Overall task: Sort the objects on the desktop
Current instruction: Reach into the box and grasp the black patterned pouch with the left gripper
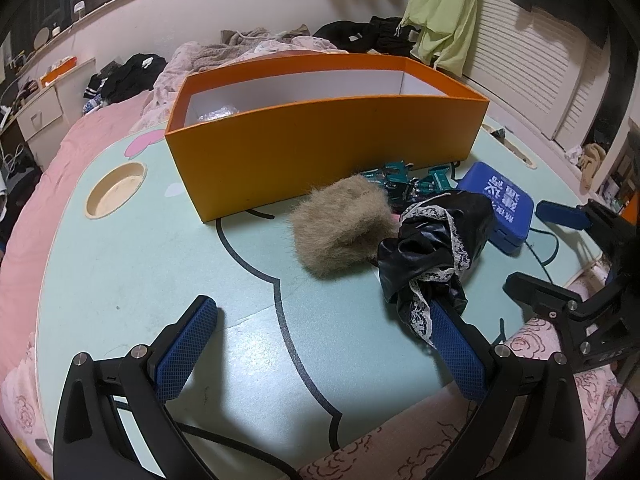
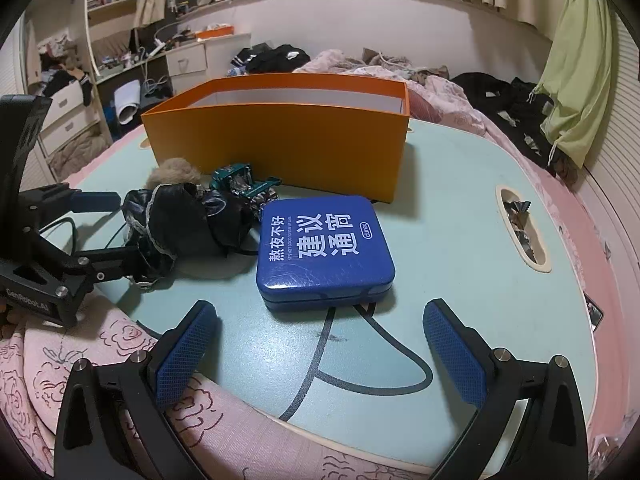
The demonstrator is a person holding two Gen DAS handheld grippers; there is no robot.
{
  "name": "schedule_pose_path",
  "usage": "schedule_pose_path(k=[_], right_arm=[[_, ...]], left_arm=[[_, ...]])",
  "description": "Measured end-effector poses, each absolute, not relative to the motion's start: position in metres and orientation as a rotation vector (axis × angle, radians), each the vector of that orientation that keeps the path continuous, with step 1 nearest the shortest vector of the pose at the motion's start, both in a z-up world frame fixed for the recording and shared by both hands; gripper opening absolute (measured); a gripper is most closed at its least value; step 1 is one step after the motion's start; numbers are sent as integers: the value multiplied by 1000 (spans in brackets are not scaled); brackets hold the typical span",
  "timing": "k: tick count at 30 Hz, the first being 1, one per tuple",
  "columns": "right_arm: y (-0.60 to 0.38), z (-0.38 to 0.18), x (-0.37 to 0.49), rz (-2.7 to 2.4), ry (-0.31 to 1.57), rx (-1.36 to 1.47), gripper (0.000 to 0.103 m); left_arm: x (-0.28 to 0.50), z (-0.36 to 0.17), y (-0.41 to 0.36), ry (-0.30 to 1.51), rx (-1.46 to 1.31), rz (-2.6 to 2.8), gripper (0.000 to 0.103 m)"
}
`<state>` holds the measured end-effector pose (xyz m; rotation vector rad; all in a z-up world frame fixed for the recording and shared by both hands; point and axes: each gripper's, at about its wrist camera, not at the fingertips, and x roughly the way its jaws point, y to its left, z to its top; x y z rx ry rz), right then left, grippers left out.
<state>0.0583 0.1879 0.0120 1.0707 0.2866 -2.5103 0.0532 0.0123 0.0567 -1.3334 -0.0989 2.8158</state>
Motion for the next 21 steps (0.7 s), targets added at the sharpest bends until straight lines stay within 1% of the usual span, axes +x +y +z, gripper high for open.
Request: schedule_pose_path(k=[5,9,11,14,15,17,18,19,20,21], right_arm=[[188,11,59,-2510,286,1071,103],[189,12,59,-2511,286,1071,103],[189,12,59,-2511,286,1071,103],[190,12,60,-2511,285,1071,103],[190,11,60,-2511,285,1071,103],[190,11,61,-2511,285,1071,103],[190,11,60,-2511,285,1071,103],[191,11,60,-2511,284,1071,103],[191,11,60,-2511,284,1071,103],[191,11,61,-2511,284,1071,103]], left_arm=[[52,66,5,-165,-1275,2821,103],[53,82,-2,-255,-1188,2826,102],[52,95,-6,-308,-1139,2813,99],[41,122,-12,-349,-1092,2801,97],[34,132,-15,-357,-1093,2797,94],[11,148,-20,-396,-1151,2758,79],[-2,152,-22,-430,-1205,2725,75],[-17,154,-25,-463,-1270,2685,67],[-40,153,-29,-503,-1375,2630,62],[-54,150,-33,-522,-1460,2598,60]])
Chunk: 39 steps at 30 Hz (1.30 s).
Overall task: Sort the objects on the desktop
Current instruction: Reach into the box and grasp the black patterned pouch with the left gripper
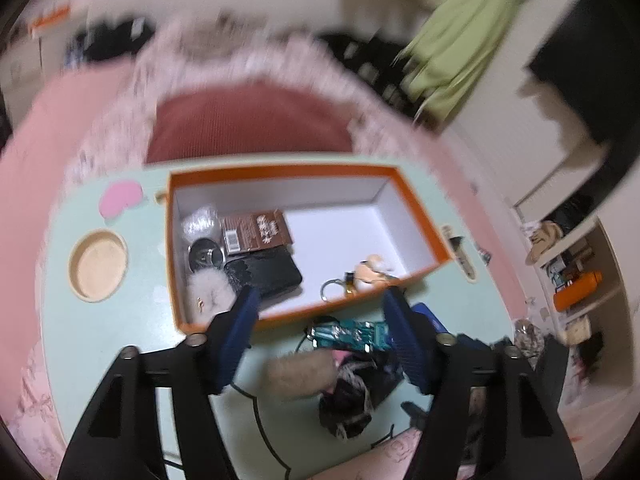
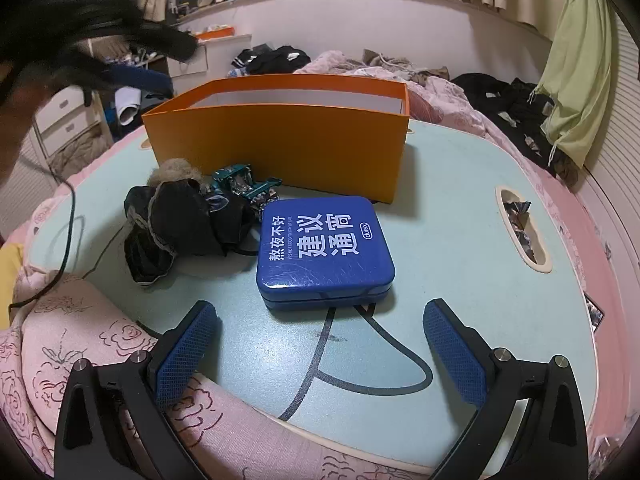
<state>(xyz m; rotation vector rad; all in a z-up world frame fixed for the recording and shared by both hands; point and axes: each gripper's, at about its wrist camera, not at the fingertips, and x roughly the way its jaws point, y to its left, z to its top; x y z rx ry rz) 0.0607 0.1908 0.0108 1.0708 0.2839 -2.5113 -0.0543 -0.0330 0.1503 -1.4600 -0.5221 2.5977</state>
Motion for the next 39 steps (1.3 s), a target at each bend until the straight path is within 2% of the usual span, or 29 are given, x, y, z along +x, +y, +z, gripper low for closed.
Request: schedule_pose_path(k=[5,10,17,19,20,22,25,27,32,39], right_arm=[[191,10,61,-2512,283,1070,103],[189,13,61,-2512,283,1070,103],[188,15,60,-2513,282,1069,103],[188,15,60,-2514,282,1069,103],[188,15,60,-2514,281,1070,103],[187,16,59,-2514,282,1069,103],[187,15,58,-2513,282,1071,103],[188,15,59,-2513,281,1071,103],[187,15,58,-2514,281,1071,103],[188,14,58,-2515,279,1070,103]], left_arm=[[-108,115,-33,-489,-1849,2484,59],[-126,90,-27,-450,-1994,2443,59],[-147,83,-16,-326,-2067,2469,78],[-151,81,-11,-253,-2067,2482,78],[-151,78,-3,-196,-2058,2482,77],[-150,69,5,-166,-2032,2473,65],[-147,66,1,-189,-1986,2517,29],[-146,62,-5,-281,-1952,2487,29],[-139,60,-16,-365,-1784,2535,29],[-93,110,-27,-454,-1382,2599,29]])
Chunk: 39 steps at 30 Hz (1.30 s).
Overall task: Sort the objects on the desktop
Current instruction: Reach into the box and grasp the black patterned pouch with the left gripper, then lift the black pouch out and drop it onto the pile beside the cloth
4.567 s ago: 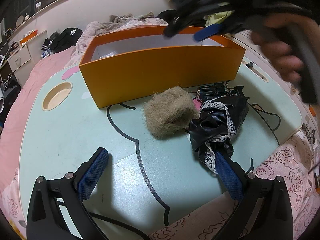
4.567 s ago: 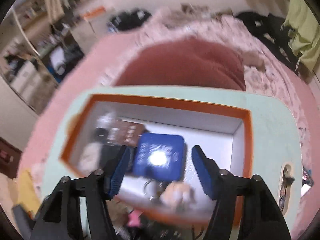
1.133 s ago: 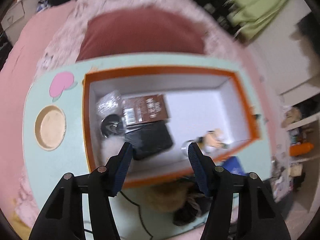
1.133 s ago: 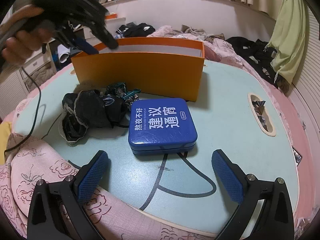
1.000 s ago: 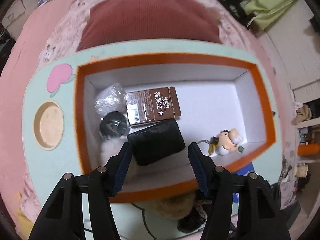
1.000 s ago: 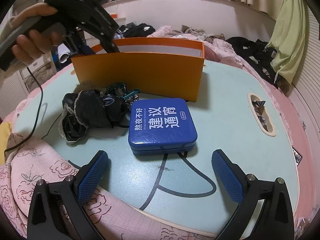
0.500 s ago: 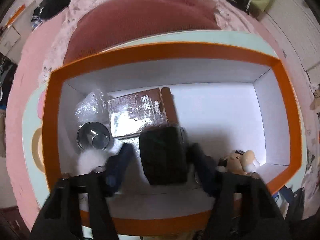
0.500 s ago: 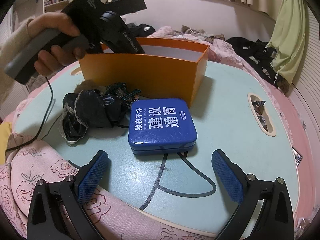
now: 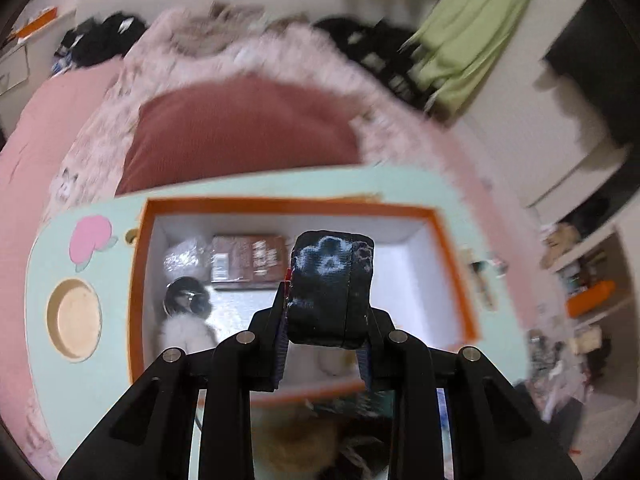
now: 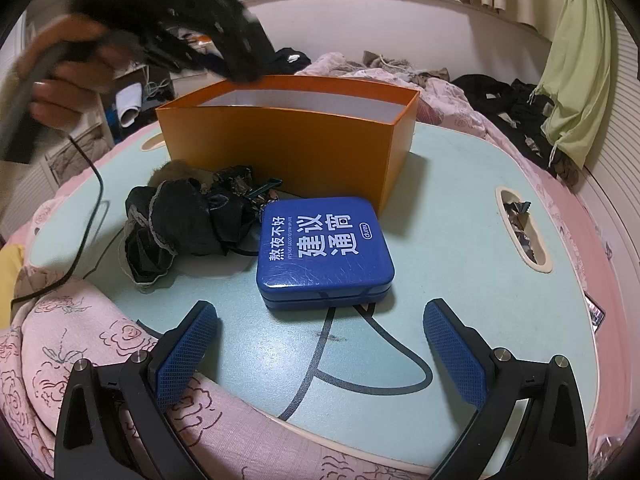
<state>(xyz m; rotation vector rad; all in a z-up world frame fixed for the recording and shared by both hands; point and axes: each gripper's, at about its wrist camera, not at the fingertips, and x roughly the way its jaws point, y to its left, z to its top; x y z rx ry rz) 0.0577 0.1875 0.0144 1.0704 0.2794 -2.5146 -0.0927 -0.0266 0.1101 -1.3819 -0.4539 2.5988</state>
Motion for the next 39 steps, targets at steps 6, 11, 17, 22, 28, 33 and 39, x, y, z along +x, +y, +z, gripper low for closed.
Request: schedule_pose_path(k=[6,11,17,22,28,33,39], right_arm=[[188,14,58,-2515,279,1070,103],[188,14,58,-2516,278,1070,103],[189,13,58,-2516,277,1070,103],[187,12,57,-2517,277,1070,103],[188,12,57,-2517,277,1070,103],[187,12,56,-2518,277,1074,103],[188,12,56,-2518,278,1075,103]], left_arm=[[-42,128,-24,-451,-1261,2553,29],[-22,101,-16,-463,-1296,2481,30],[4,98,-10,-463,-1227,2626,58],[43,94,-29,-494,-1188,2727,68],[75,62,-21,-326,-1293,2713,68],[58,38,25,60,-1365,2834,100],[45,32,25,-20,-1382,2766,103]])
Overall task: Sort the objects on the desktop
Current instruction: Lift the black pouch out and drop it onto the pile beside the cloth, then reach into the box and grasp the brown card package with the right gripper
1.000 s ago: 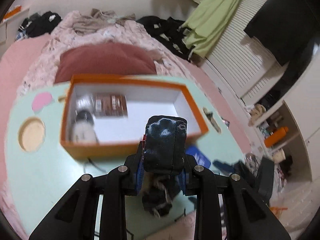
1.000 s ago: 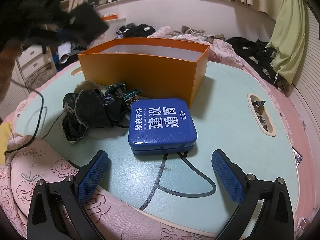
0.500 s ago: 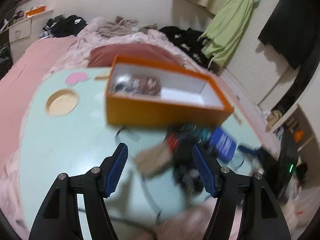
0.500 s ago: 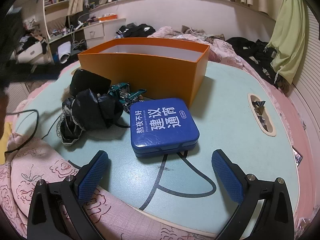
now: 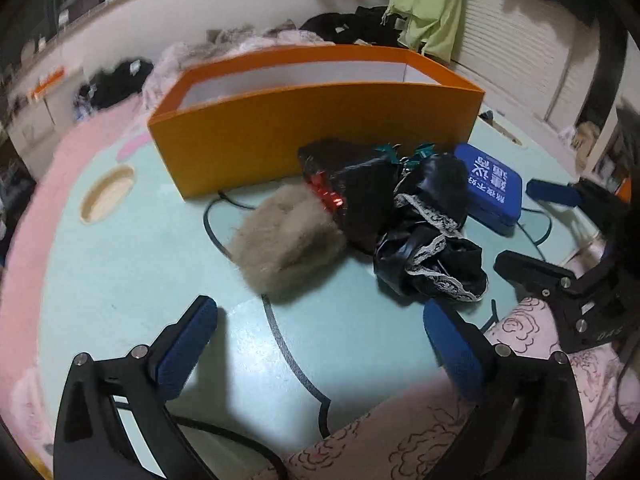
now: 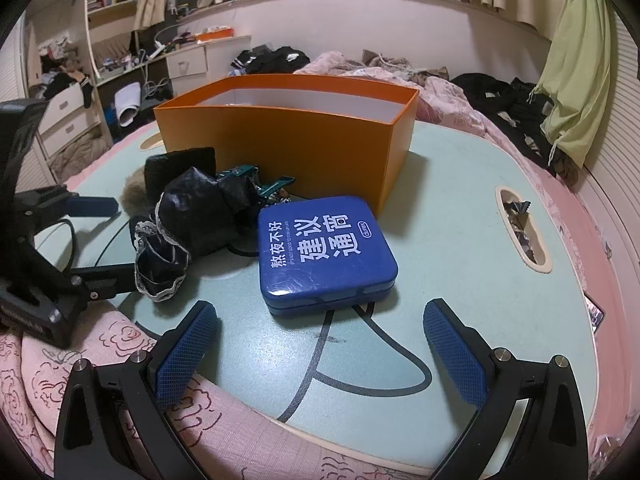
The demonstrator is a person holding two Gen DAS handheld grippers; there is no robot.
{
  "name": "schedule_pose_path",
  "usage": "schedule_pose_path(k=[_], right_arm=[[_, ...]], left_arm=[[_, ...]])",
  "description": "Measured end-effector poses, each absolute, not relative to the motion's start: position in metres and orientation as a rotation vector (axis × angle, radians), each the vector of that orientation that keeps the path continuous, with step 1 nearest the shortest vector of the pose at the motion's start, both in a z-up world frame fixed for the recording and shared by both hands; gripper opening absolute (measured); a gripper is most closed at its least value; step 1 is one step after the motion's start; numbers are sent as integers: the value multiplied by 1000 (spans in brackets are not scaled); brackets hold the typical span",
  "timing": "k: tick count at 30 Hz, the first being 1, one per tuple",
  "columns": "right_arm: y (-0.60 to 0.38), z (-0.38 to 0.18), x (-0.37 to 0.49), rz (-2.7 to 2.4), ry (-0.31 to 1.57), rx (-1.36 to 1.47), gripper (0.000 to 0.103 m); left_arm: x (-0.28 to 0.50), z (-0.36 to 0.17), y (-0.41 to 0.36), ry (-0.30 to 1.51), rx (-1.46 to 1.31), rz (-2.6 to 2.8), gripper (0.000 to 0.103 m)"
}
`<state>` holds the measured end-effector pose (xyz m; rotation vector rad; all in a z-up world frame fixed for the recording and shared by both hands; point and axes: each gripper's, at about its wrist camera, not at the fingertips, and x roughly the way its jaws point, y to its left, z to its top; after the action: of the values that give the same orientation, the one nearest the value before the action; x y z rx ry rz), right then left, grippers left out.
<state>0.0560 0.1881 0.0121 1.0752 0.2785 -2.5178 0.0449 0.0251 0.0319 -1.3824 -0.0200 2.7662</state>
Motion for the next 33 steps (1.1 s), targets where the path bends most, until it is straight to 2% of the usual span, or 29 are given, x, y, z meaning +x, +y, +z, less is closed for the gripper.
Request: schedule_pose_path(k=[5,9,13,14,15,17,19,22,26,31,33], right_arm=[[189,16,54,-2514,272,1090,103],[198,40,48,-2526,236,1052,103],[202,77,22,-2518,70,1050,102],[200,88,13,-2494,14,1060,96],[196,102,-3,-2442,-45,1082,82],[184,117,-30,-2327,-120,1163,66],[172,123,-61,-2211,-183,1269,63],[153,116,-98,-2144,-122,1444,60],[128,88,-139,-2055,-20,1689,50],[111,59,-150,-2065,212,1811,49],[103,55,-148,-2059,312,1820,43]], left_arm=[[50,29,22,-32,-1366,2789,103],[51,28,22,-33,-1366,2787,103],[50,28,22,-33,-1366,2787,103],[50,28,21,-32,-1366,2787,103],[50,28,21,-31,-1367,2786,103],[51,27,21,-31,-1366,2786,103],[50,28,21,-31,-1366,2786,103],[49,28,21,-31,-1366,2785,103],[51,29,18,-30,-1361,2786,103],[51,29,18,-28,-1363,2786,103],[52,30,18,-27,-1361,2788,103]])
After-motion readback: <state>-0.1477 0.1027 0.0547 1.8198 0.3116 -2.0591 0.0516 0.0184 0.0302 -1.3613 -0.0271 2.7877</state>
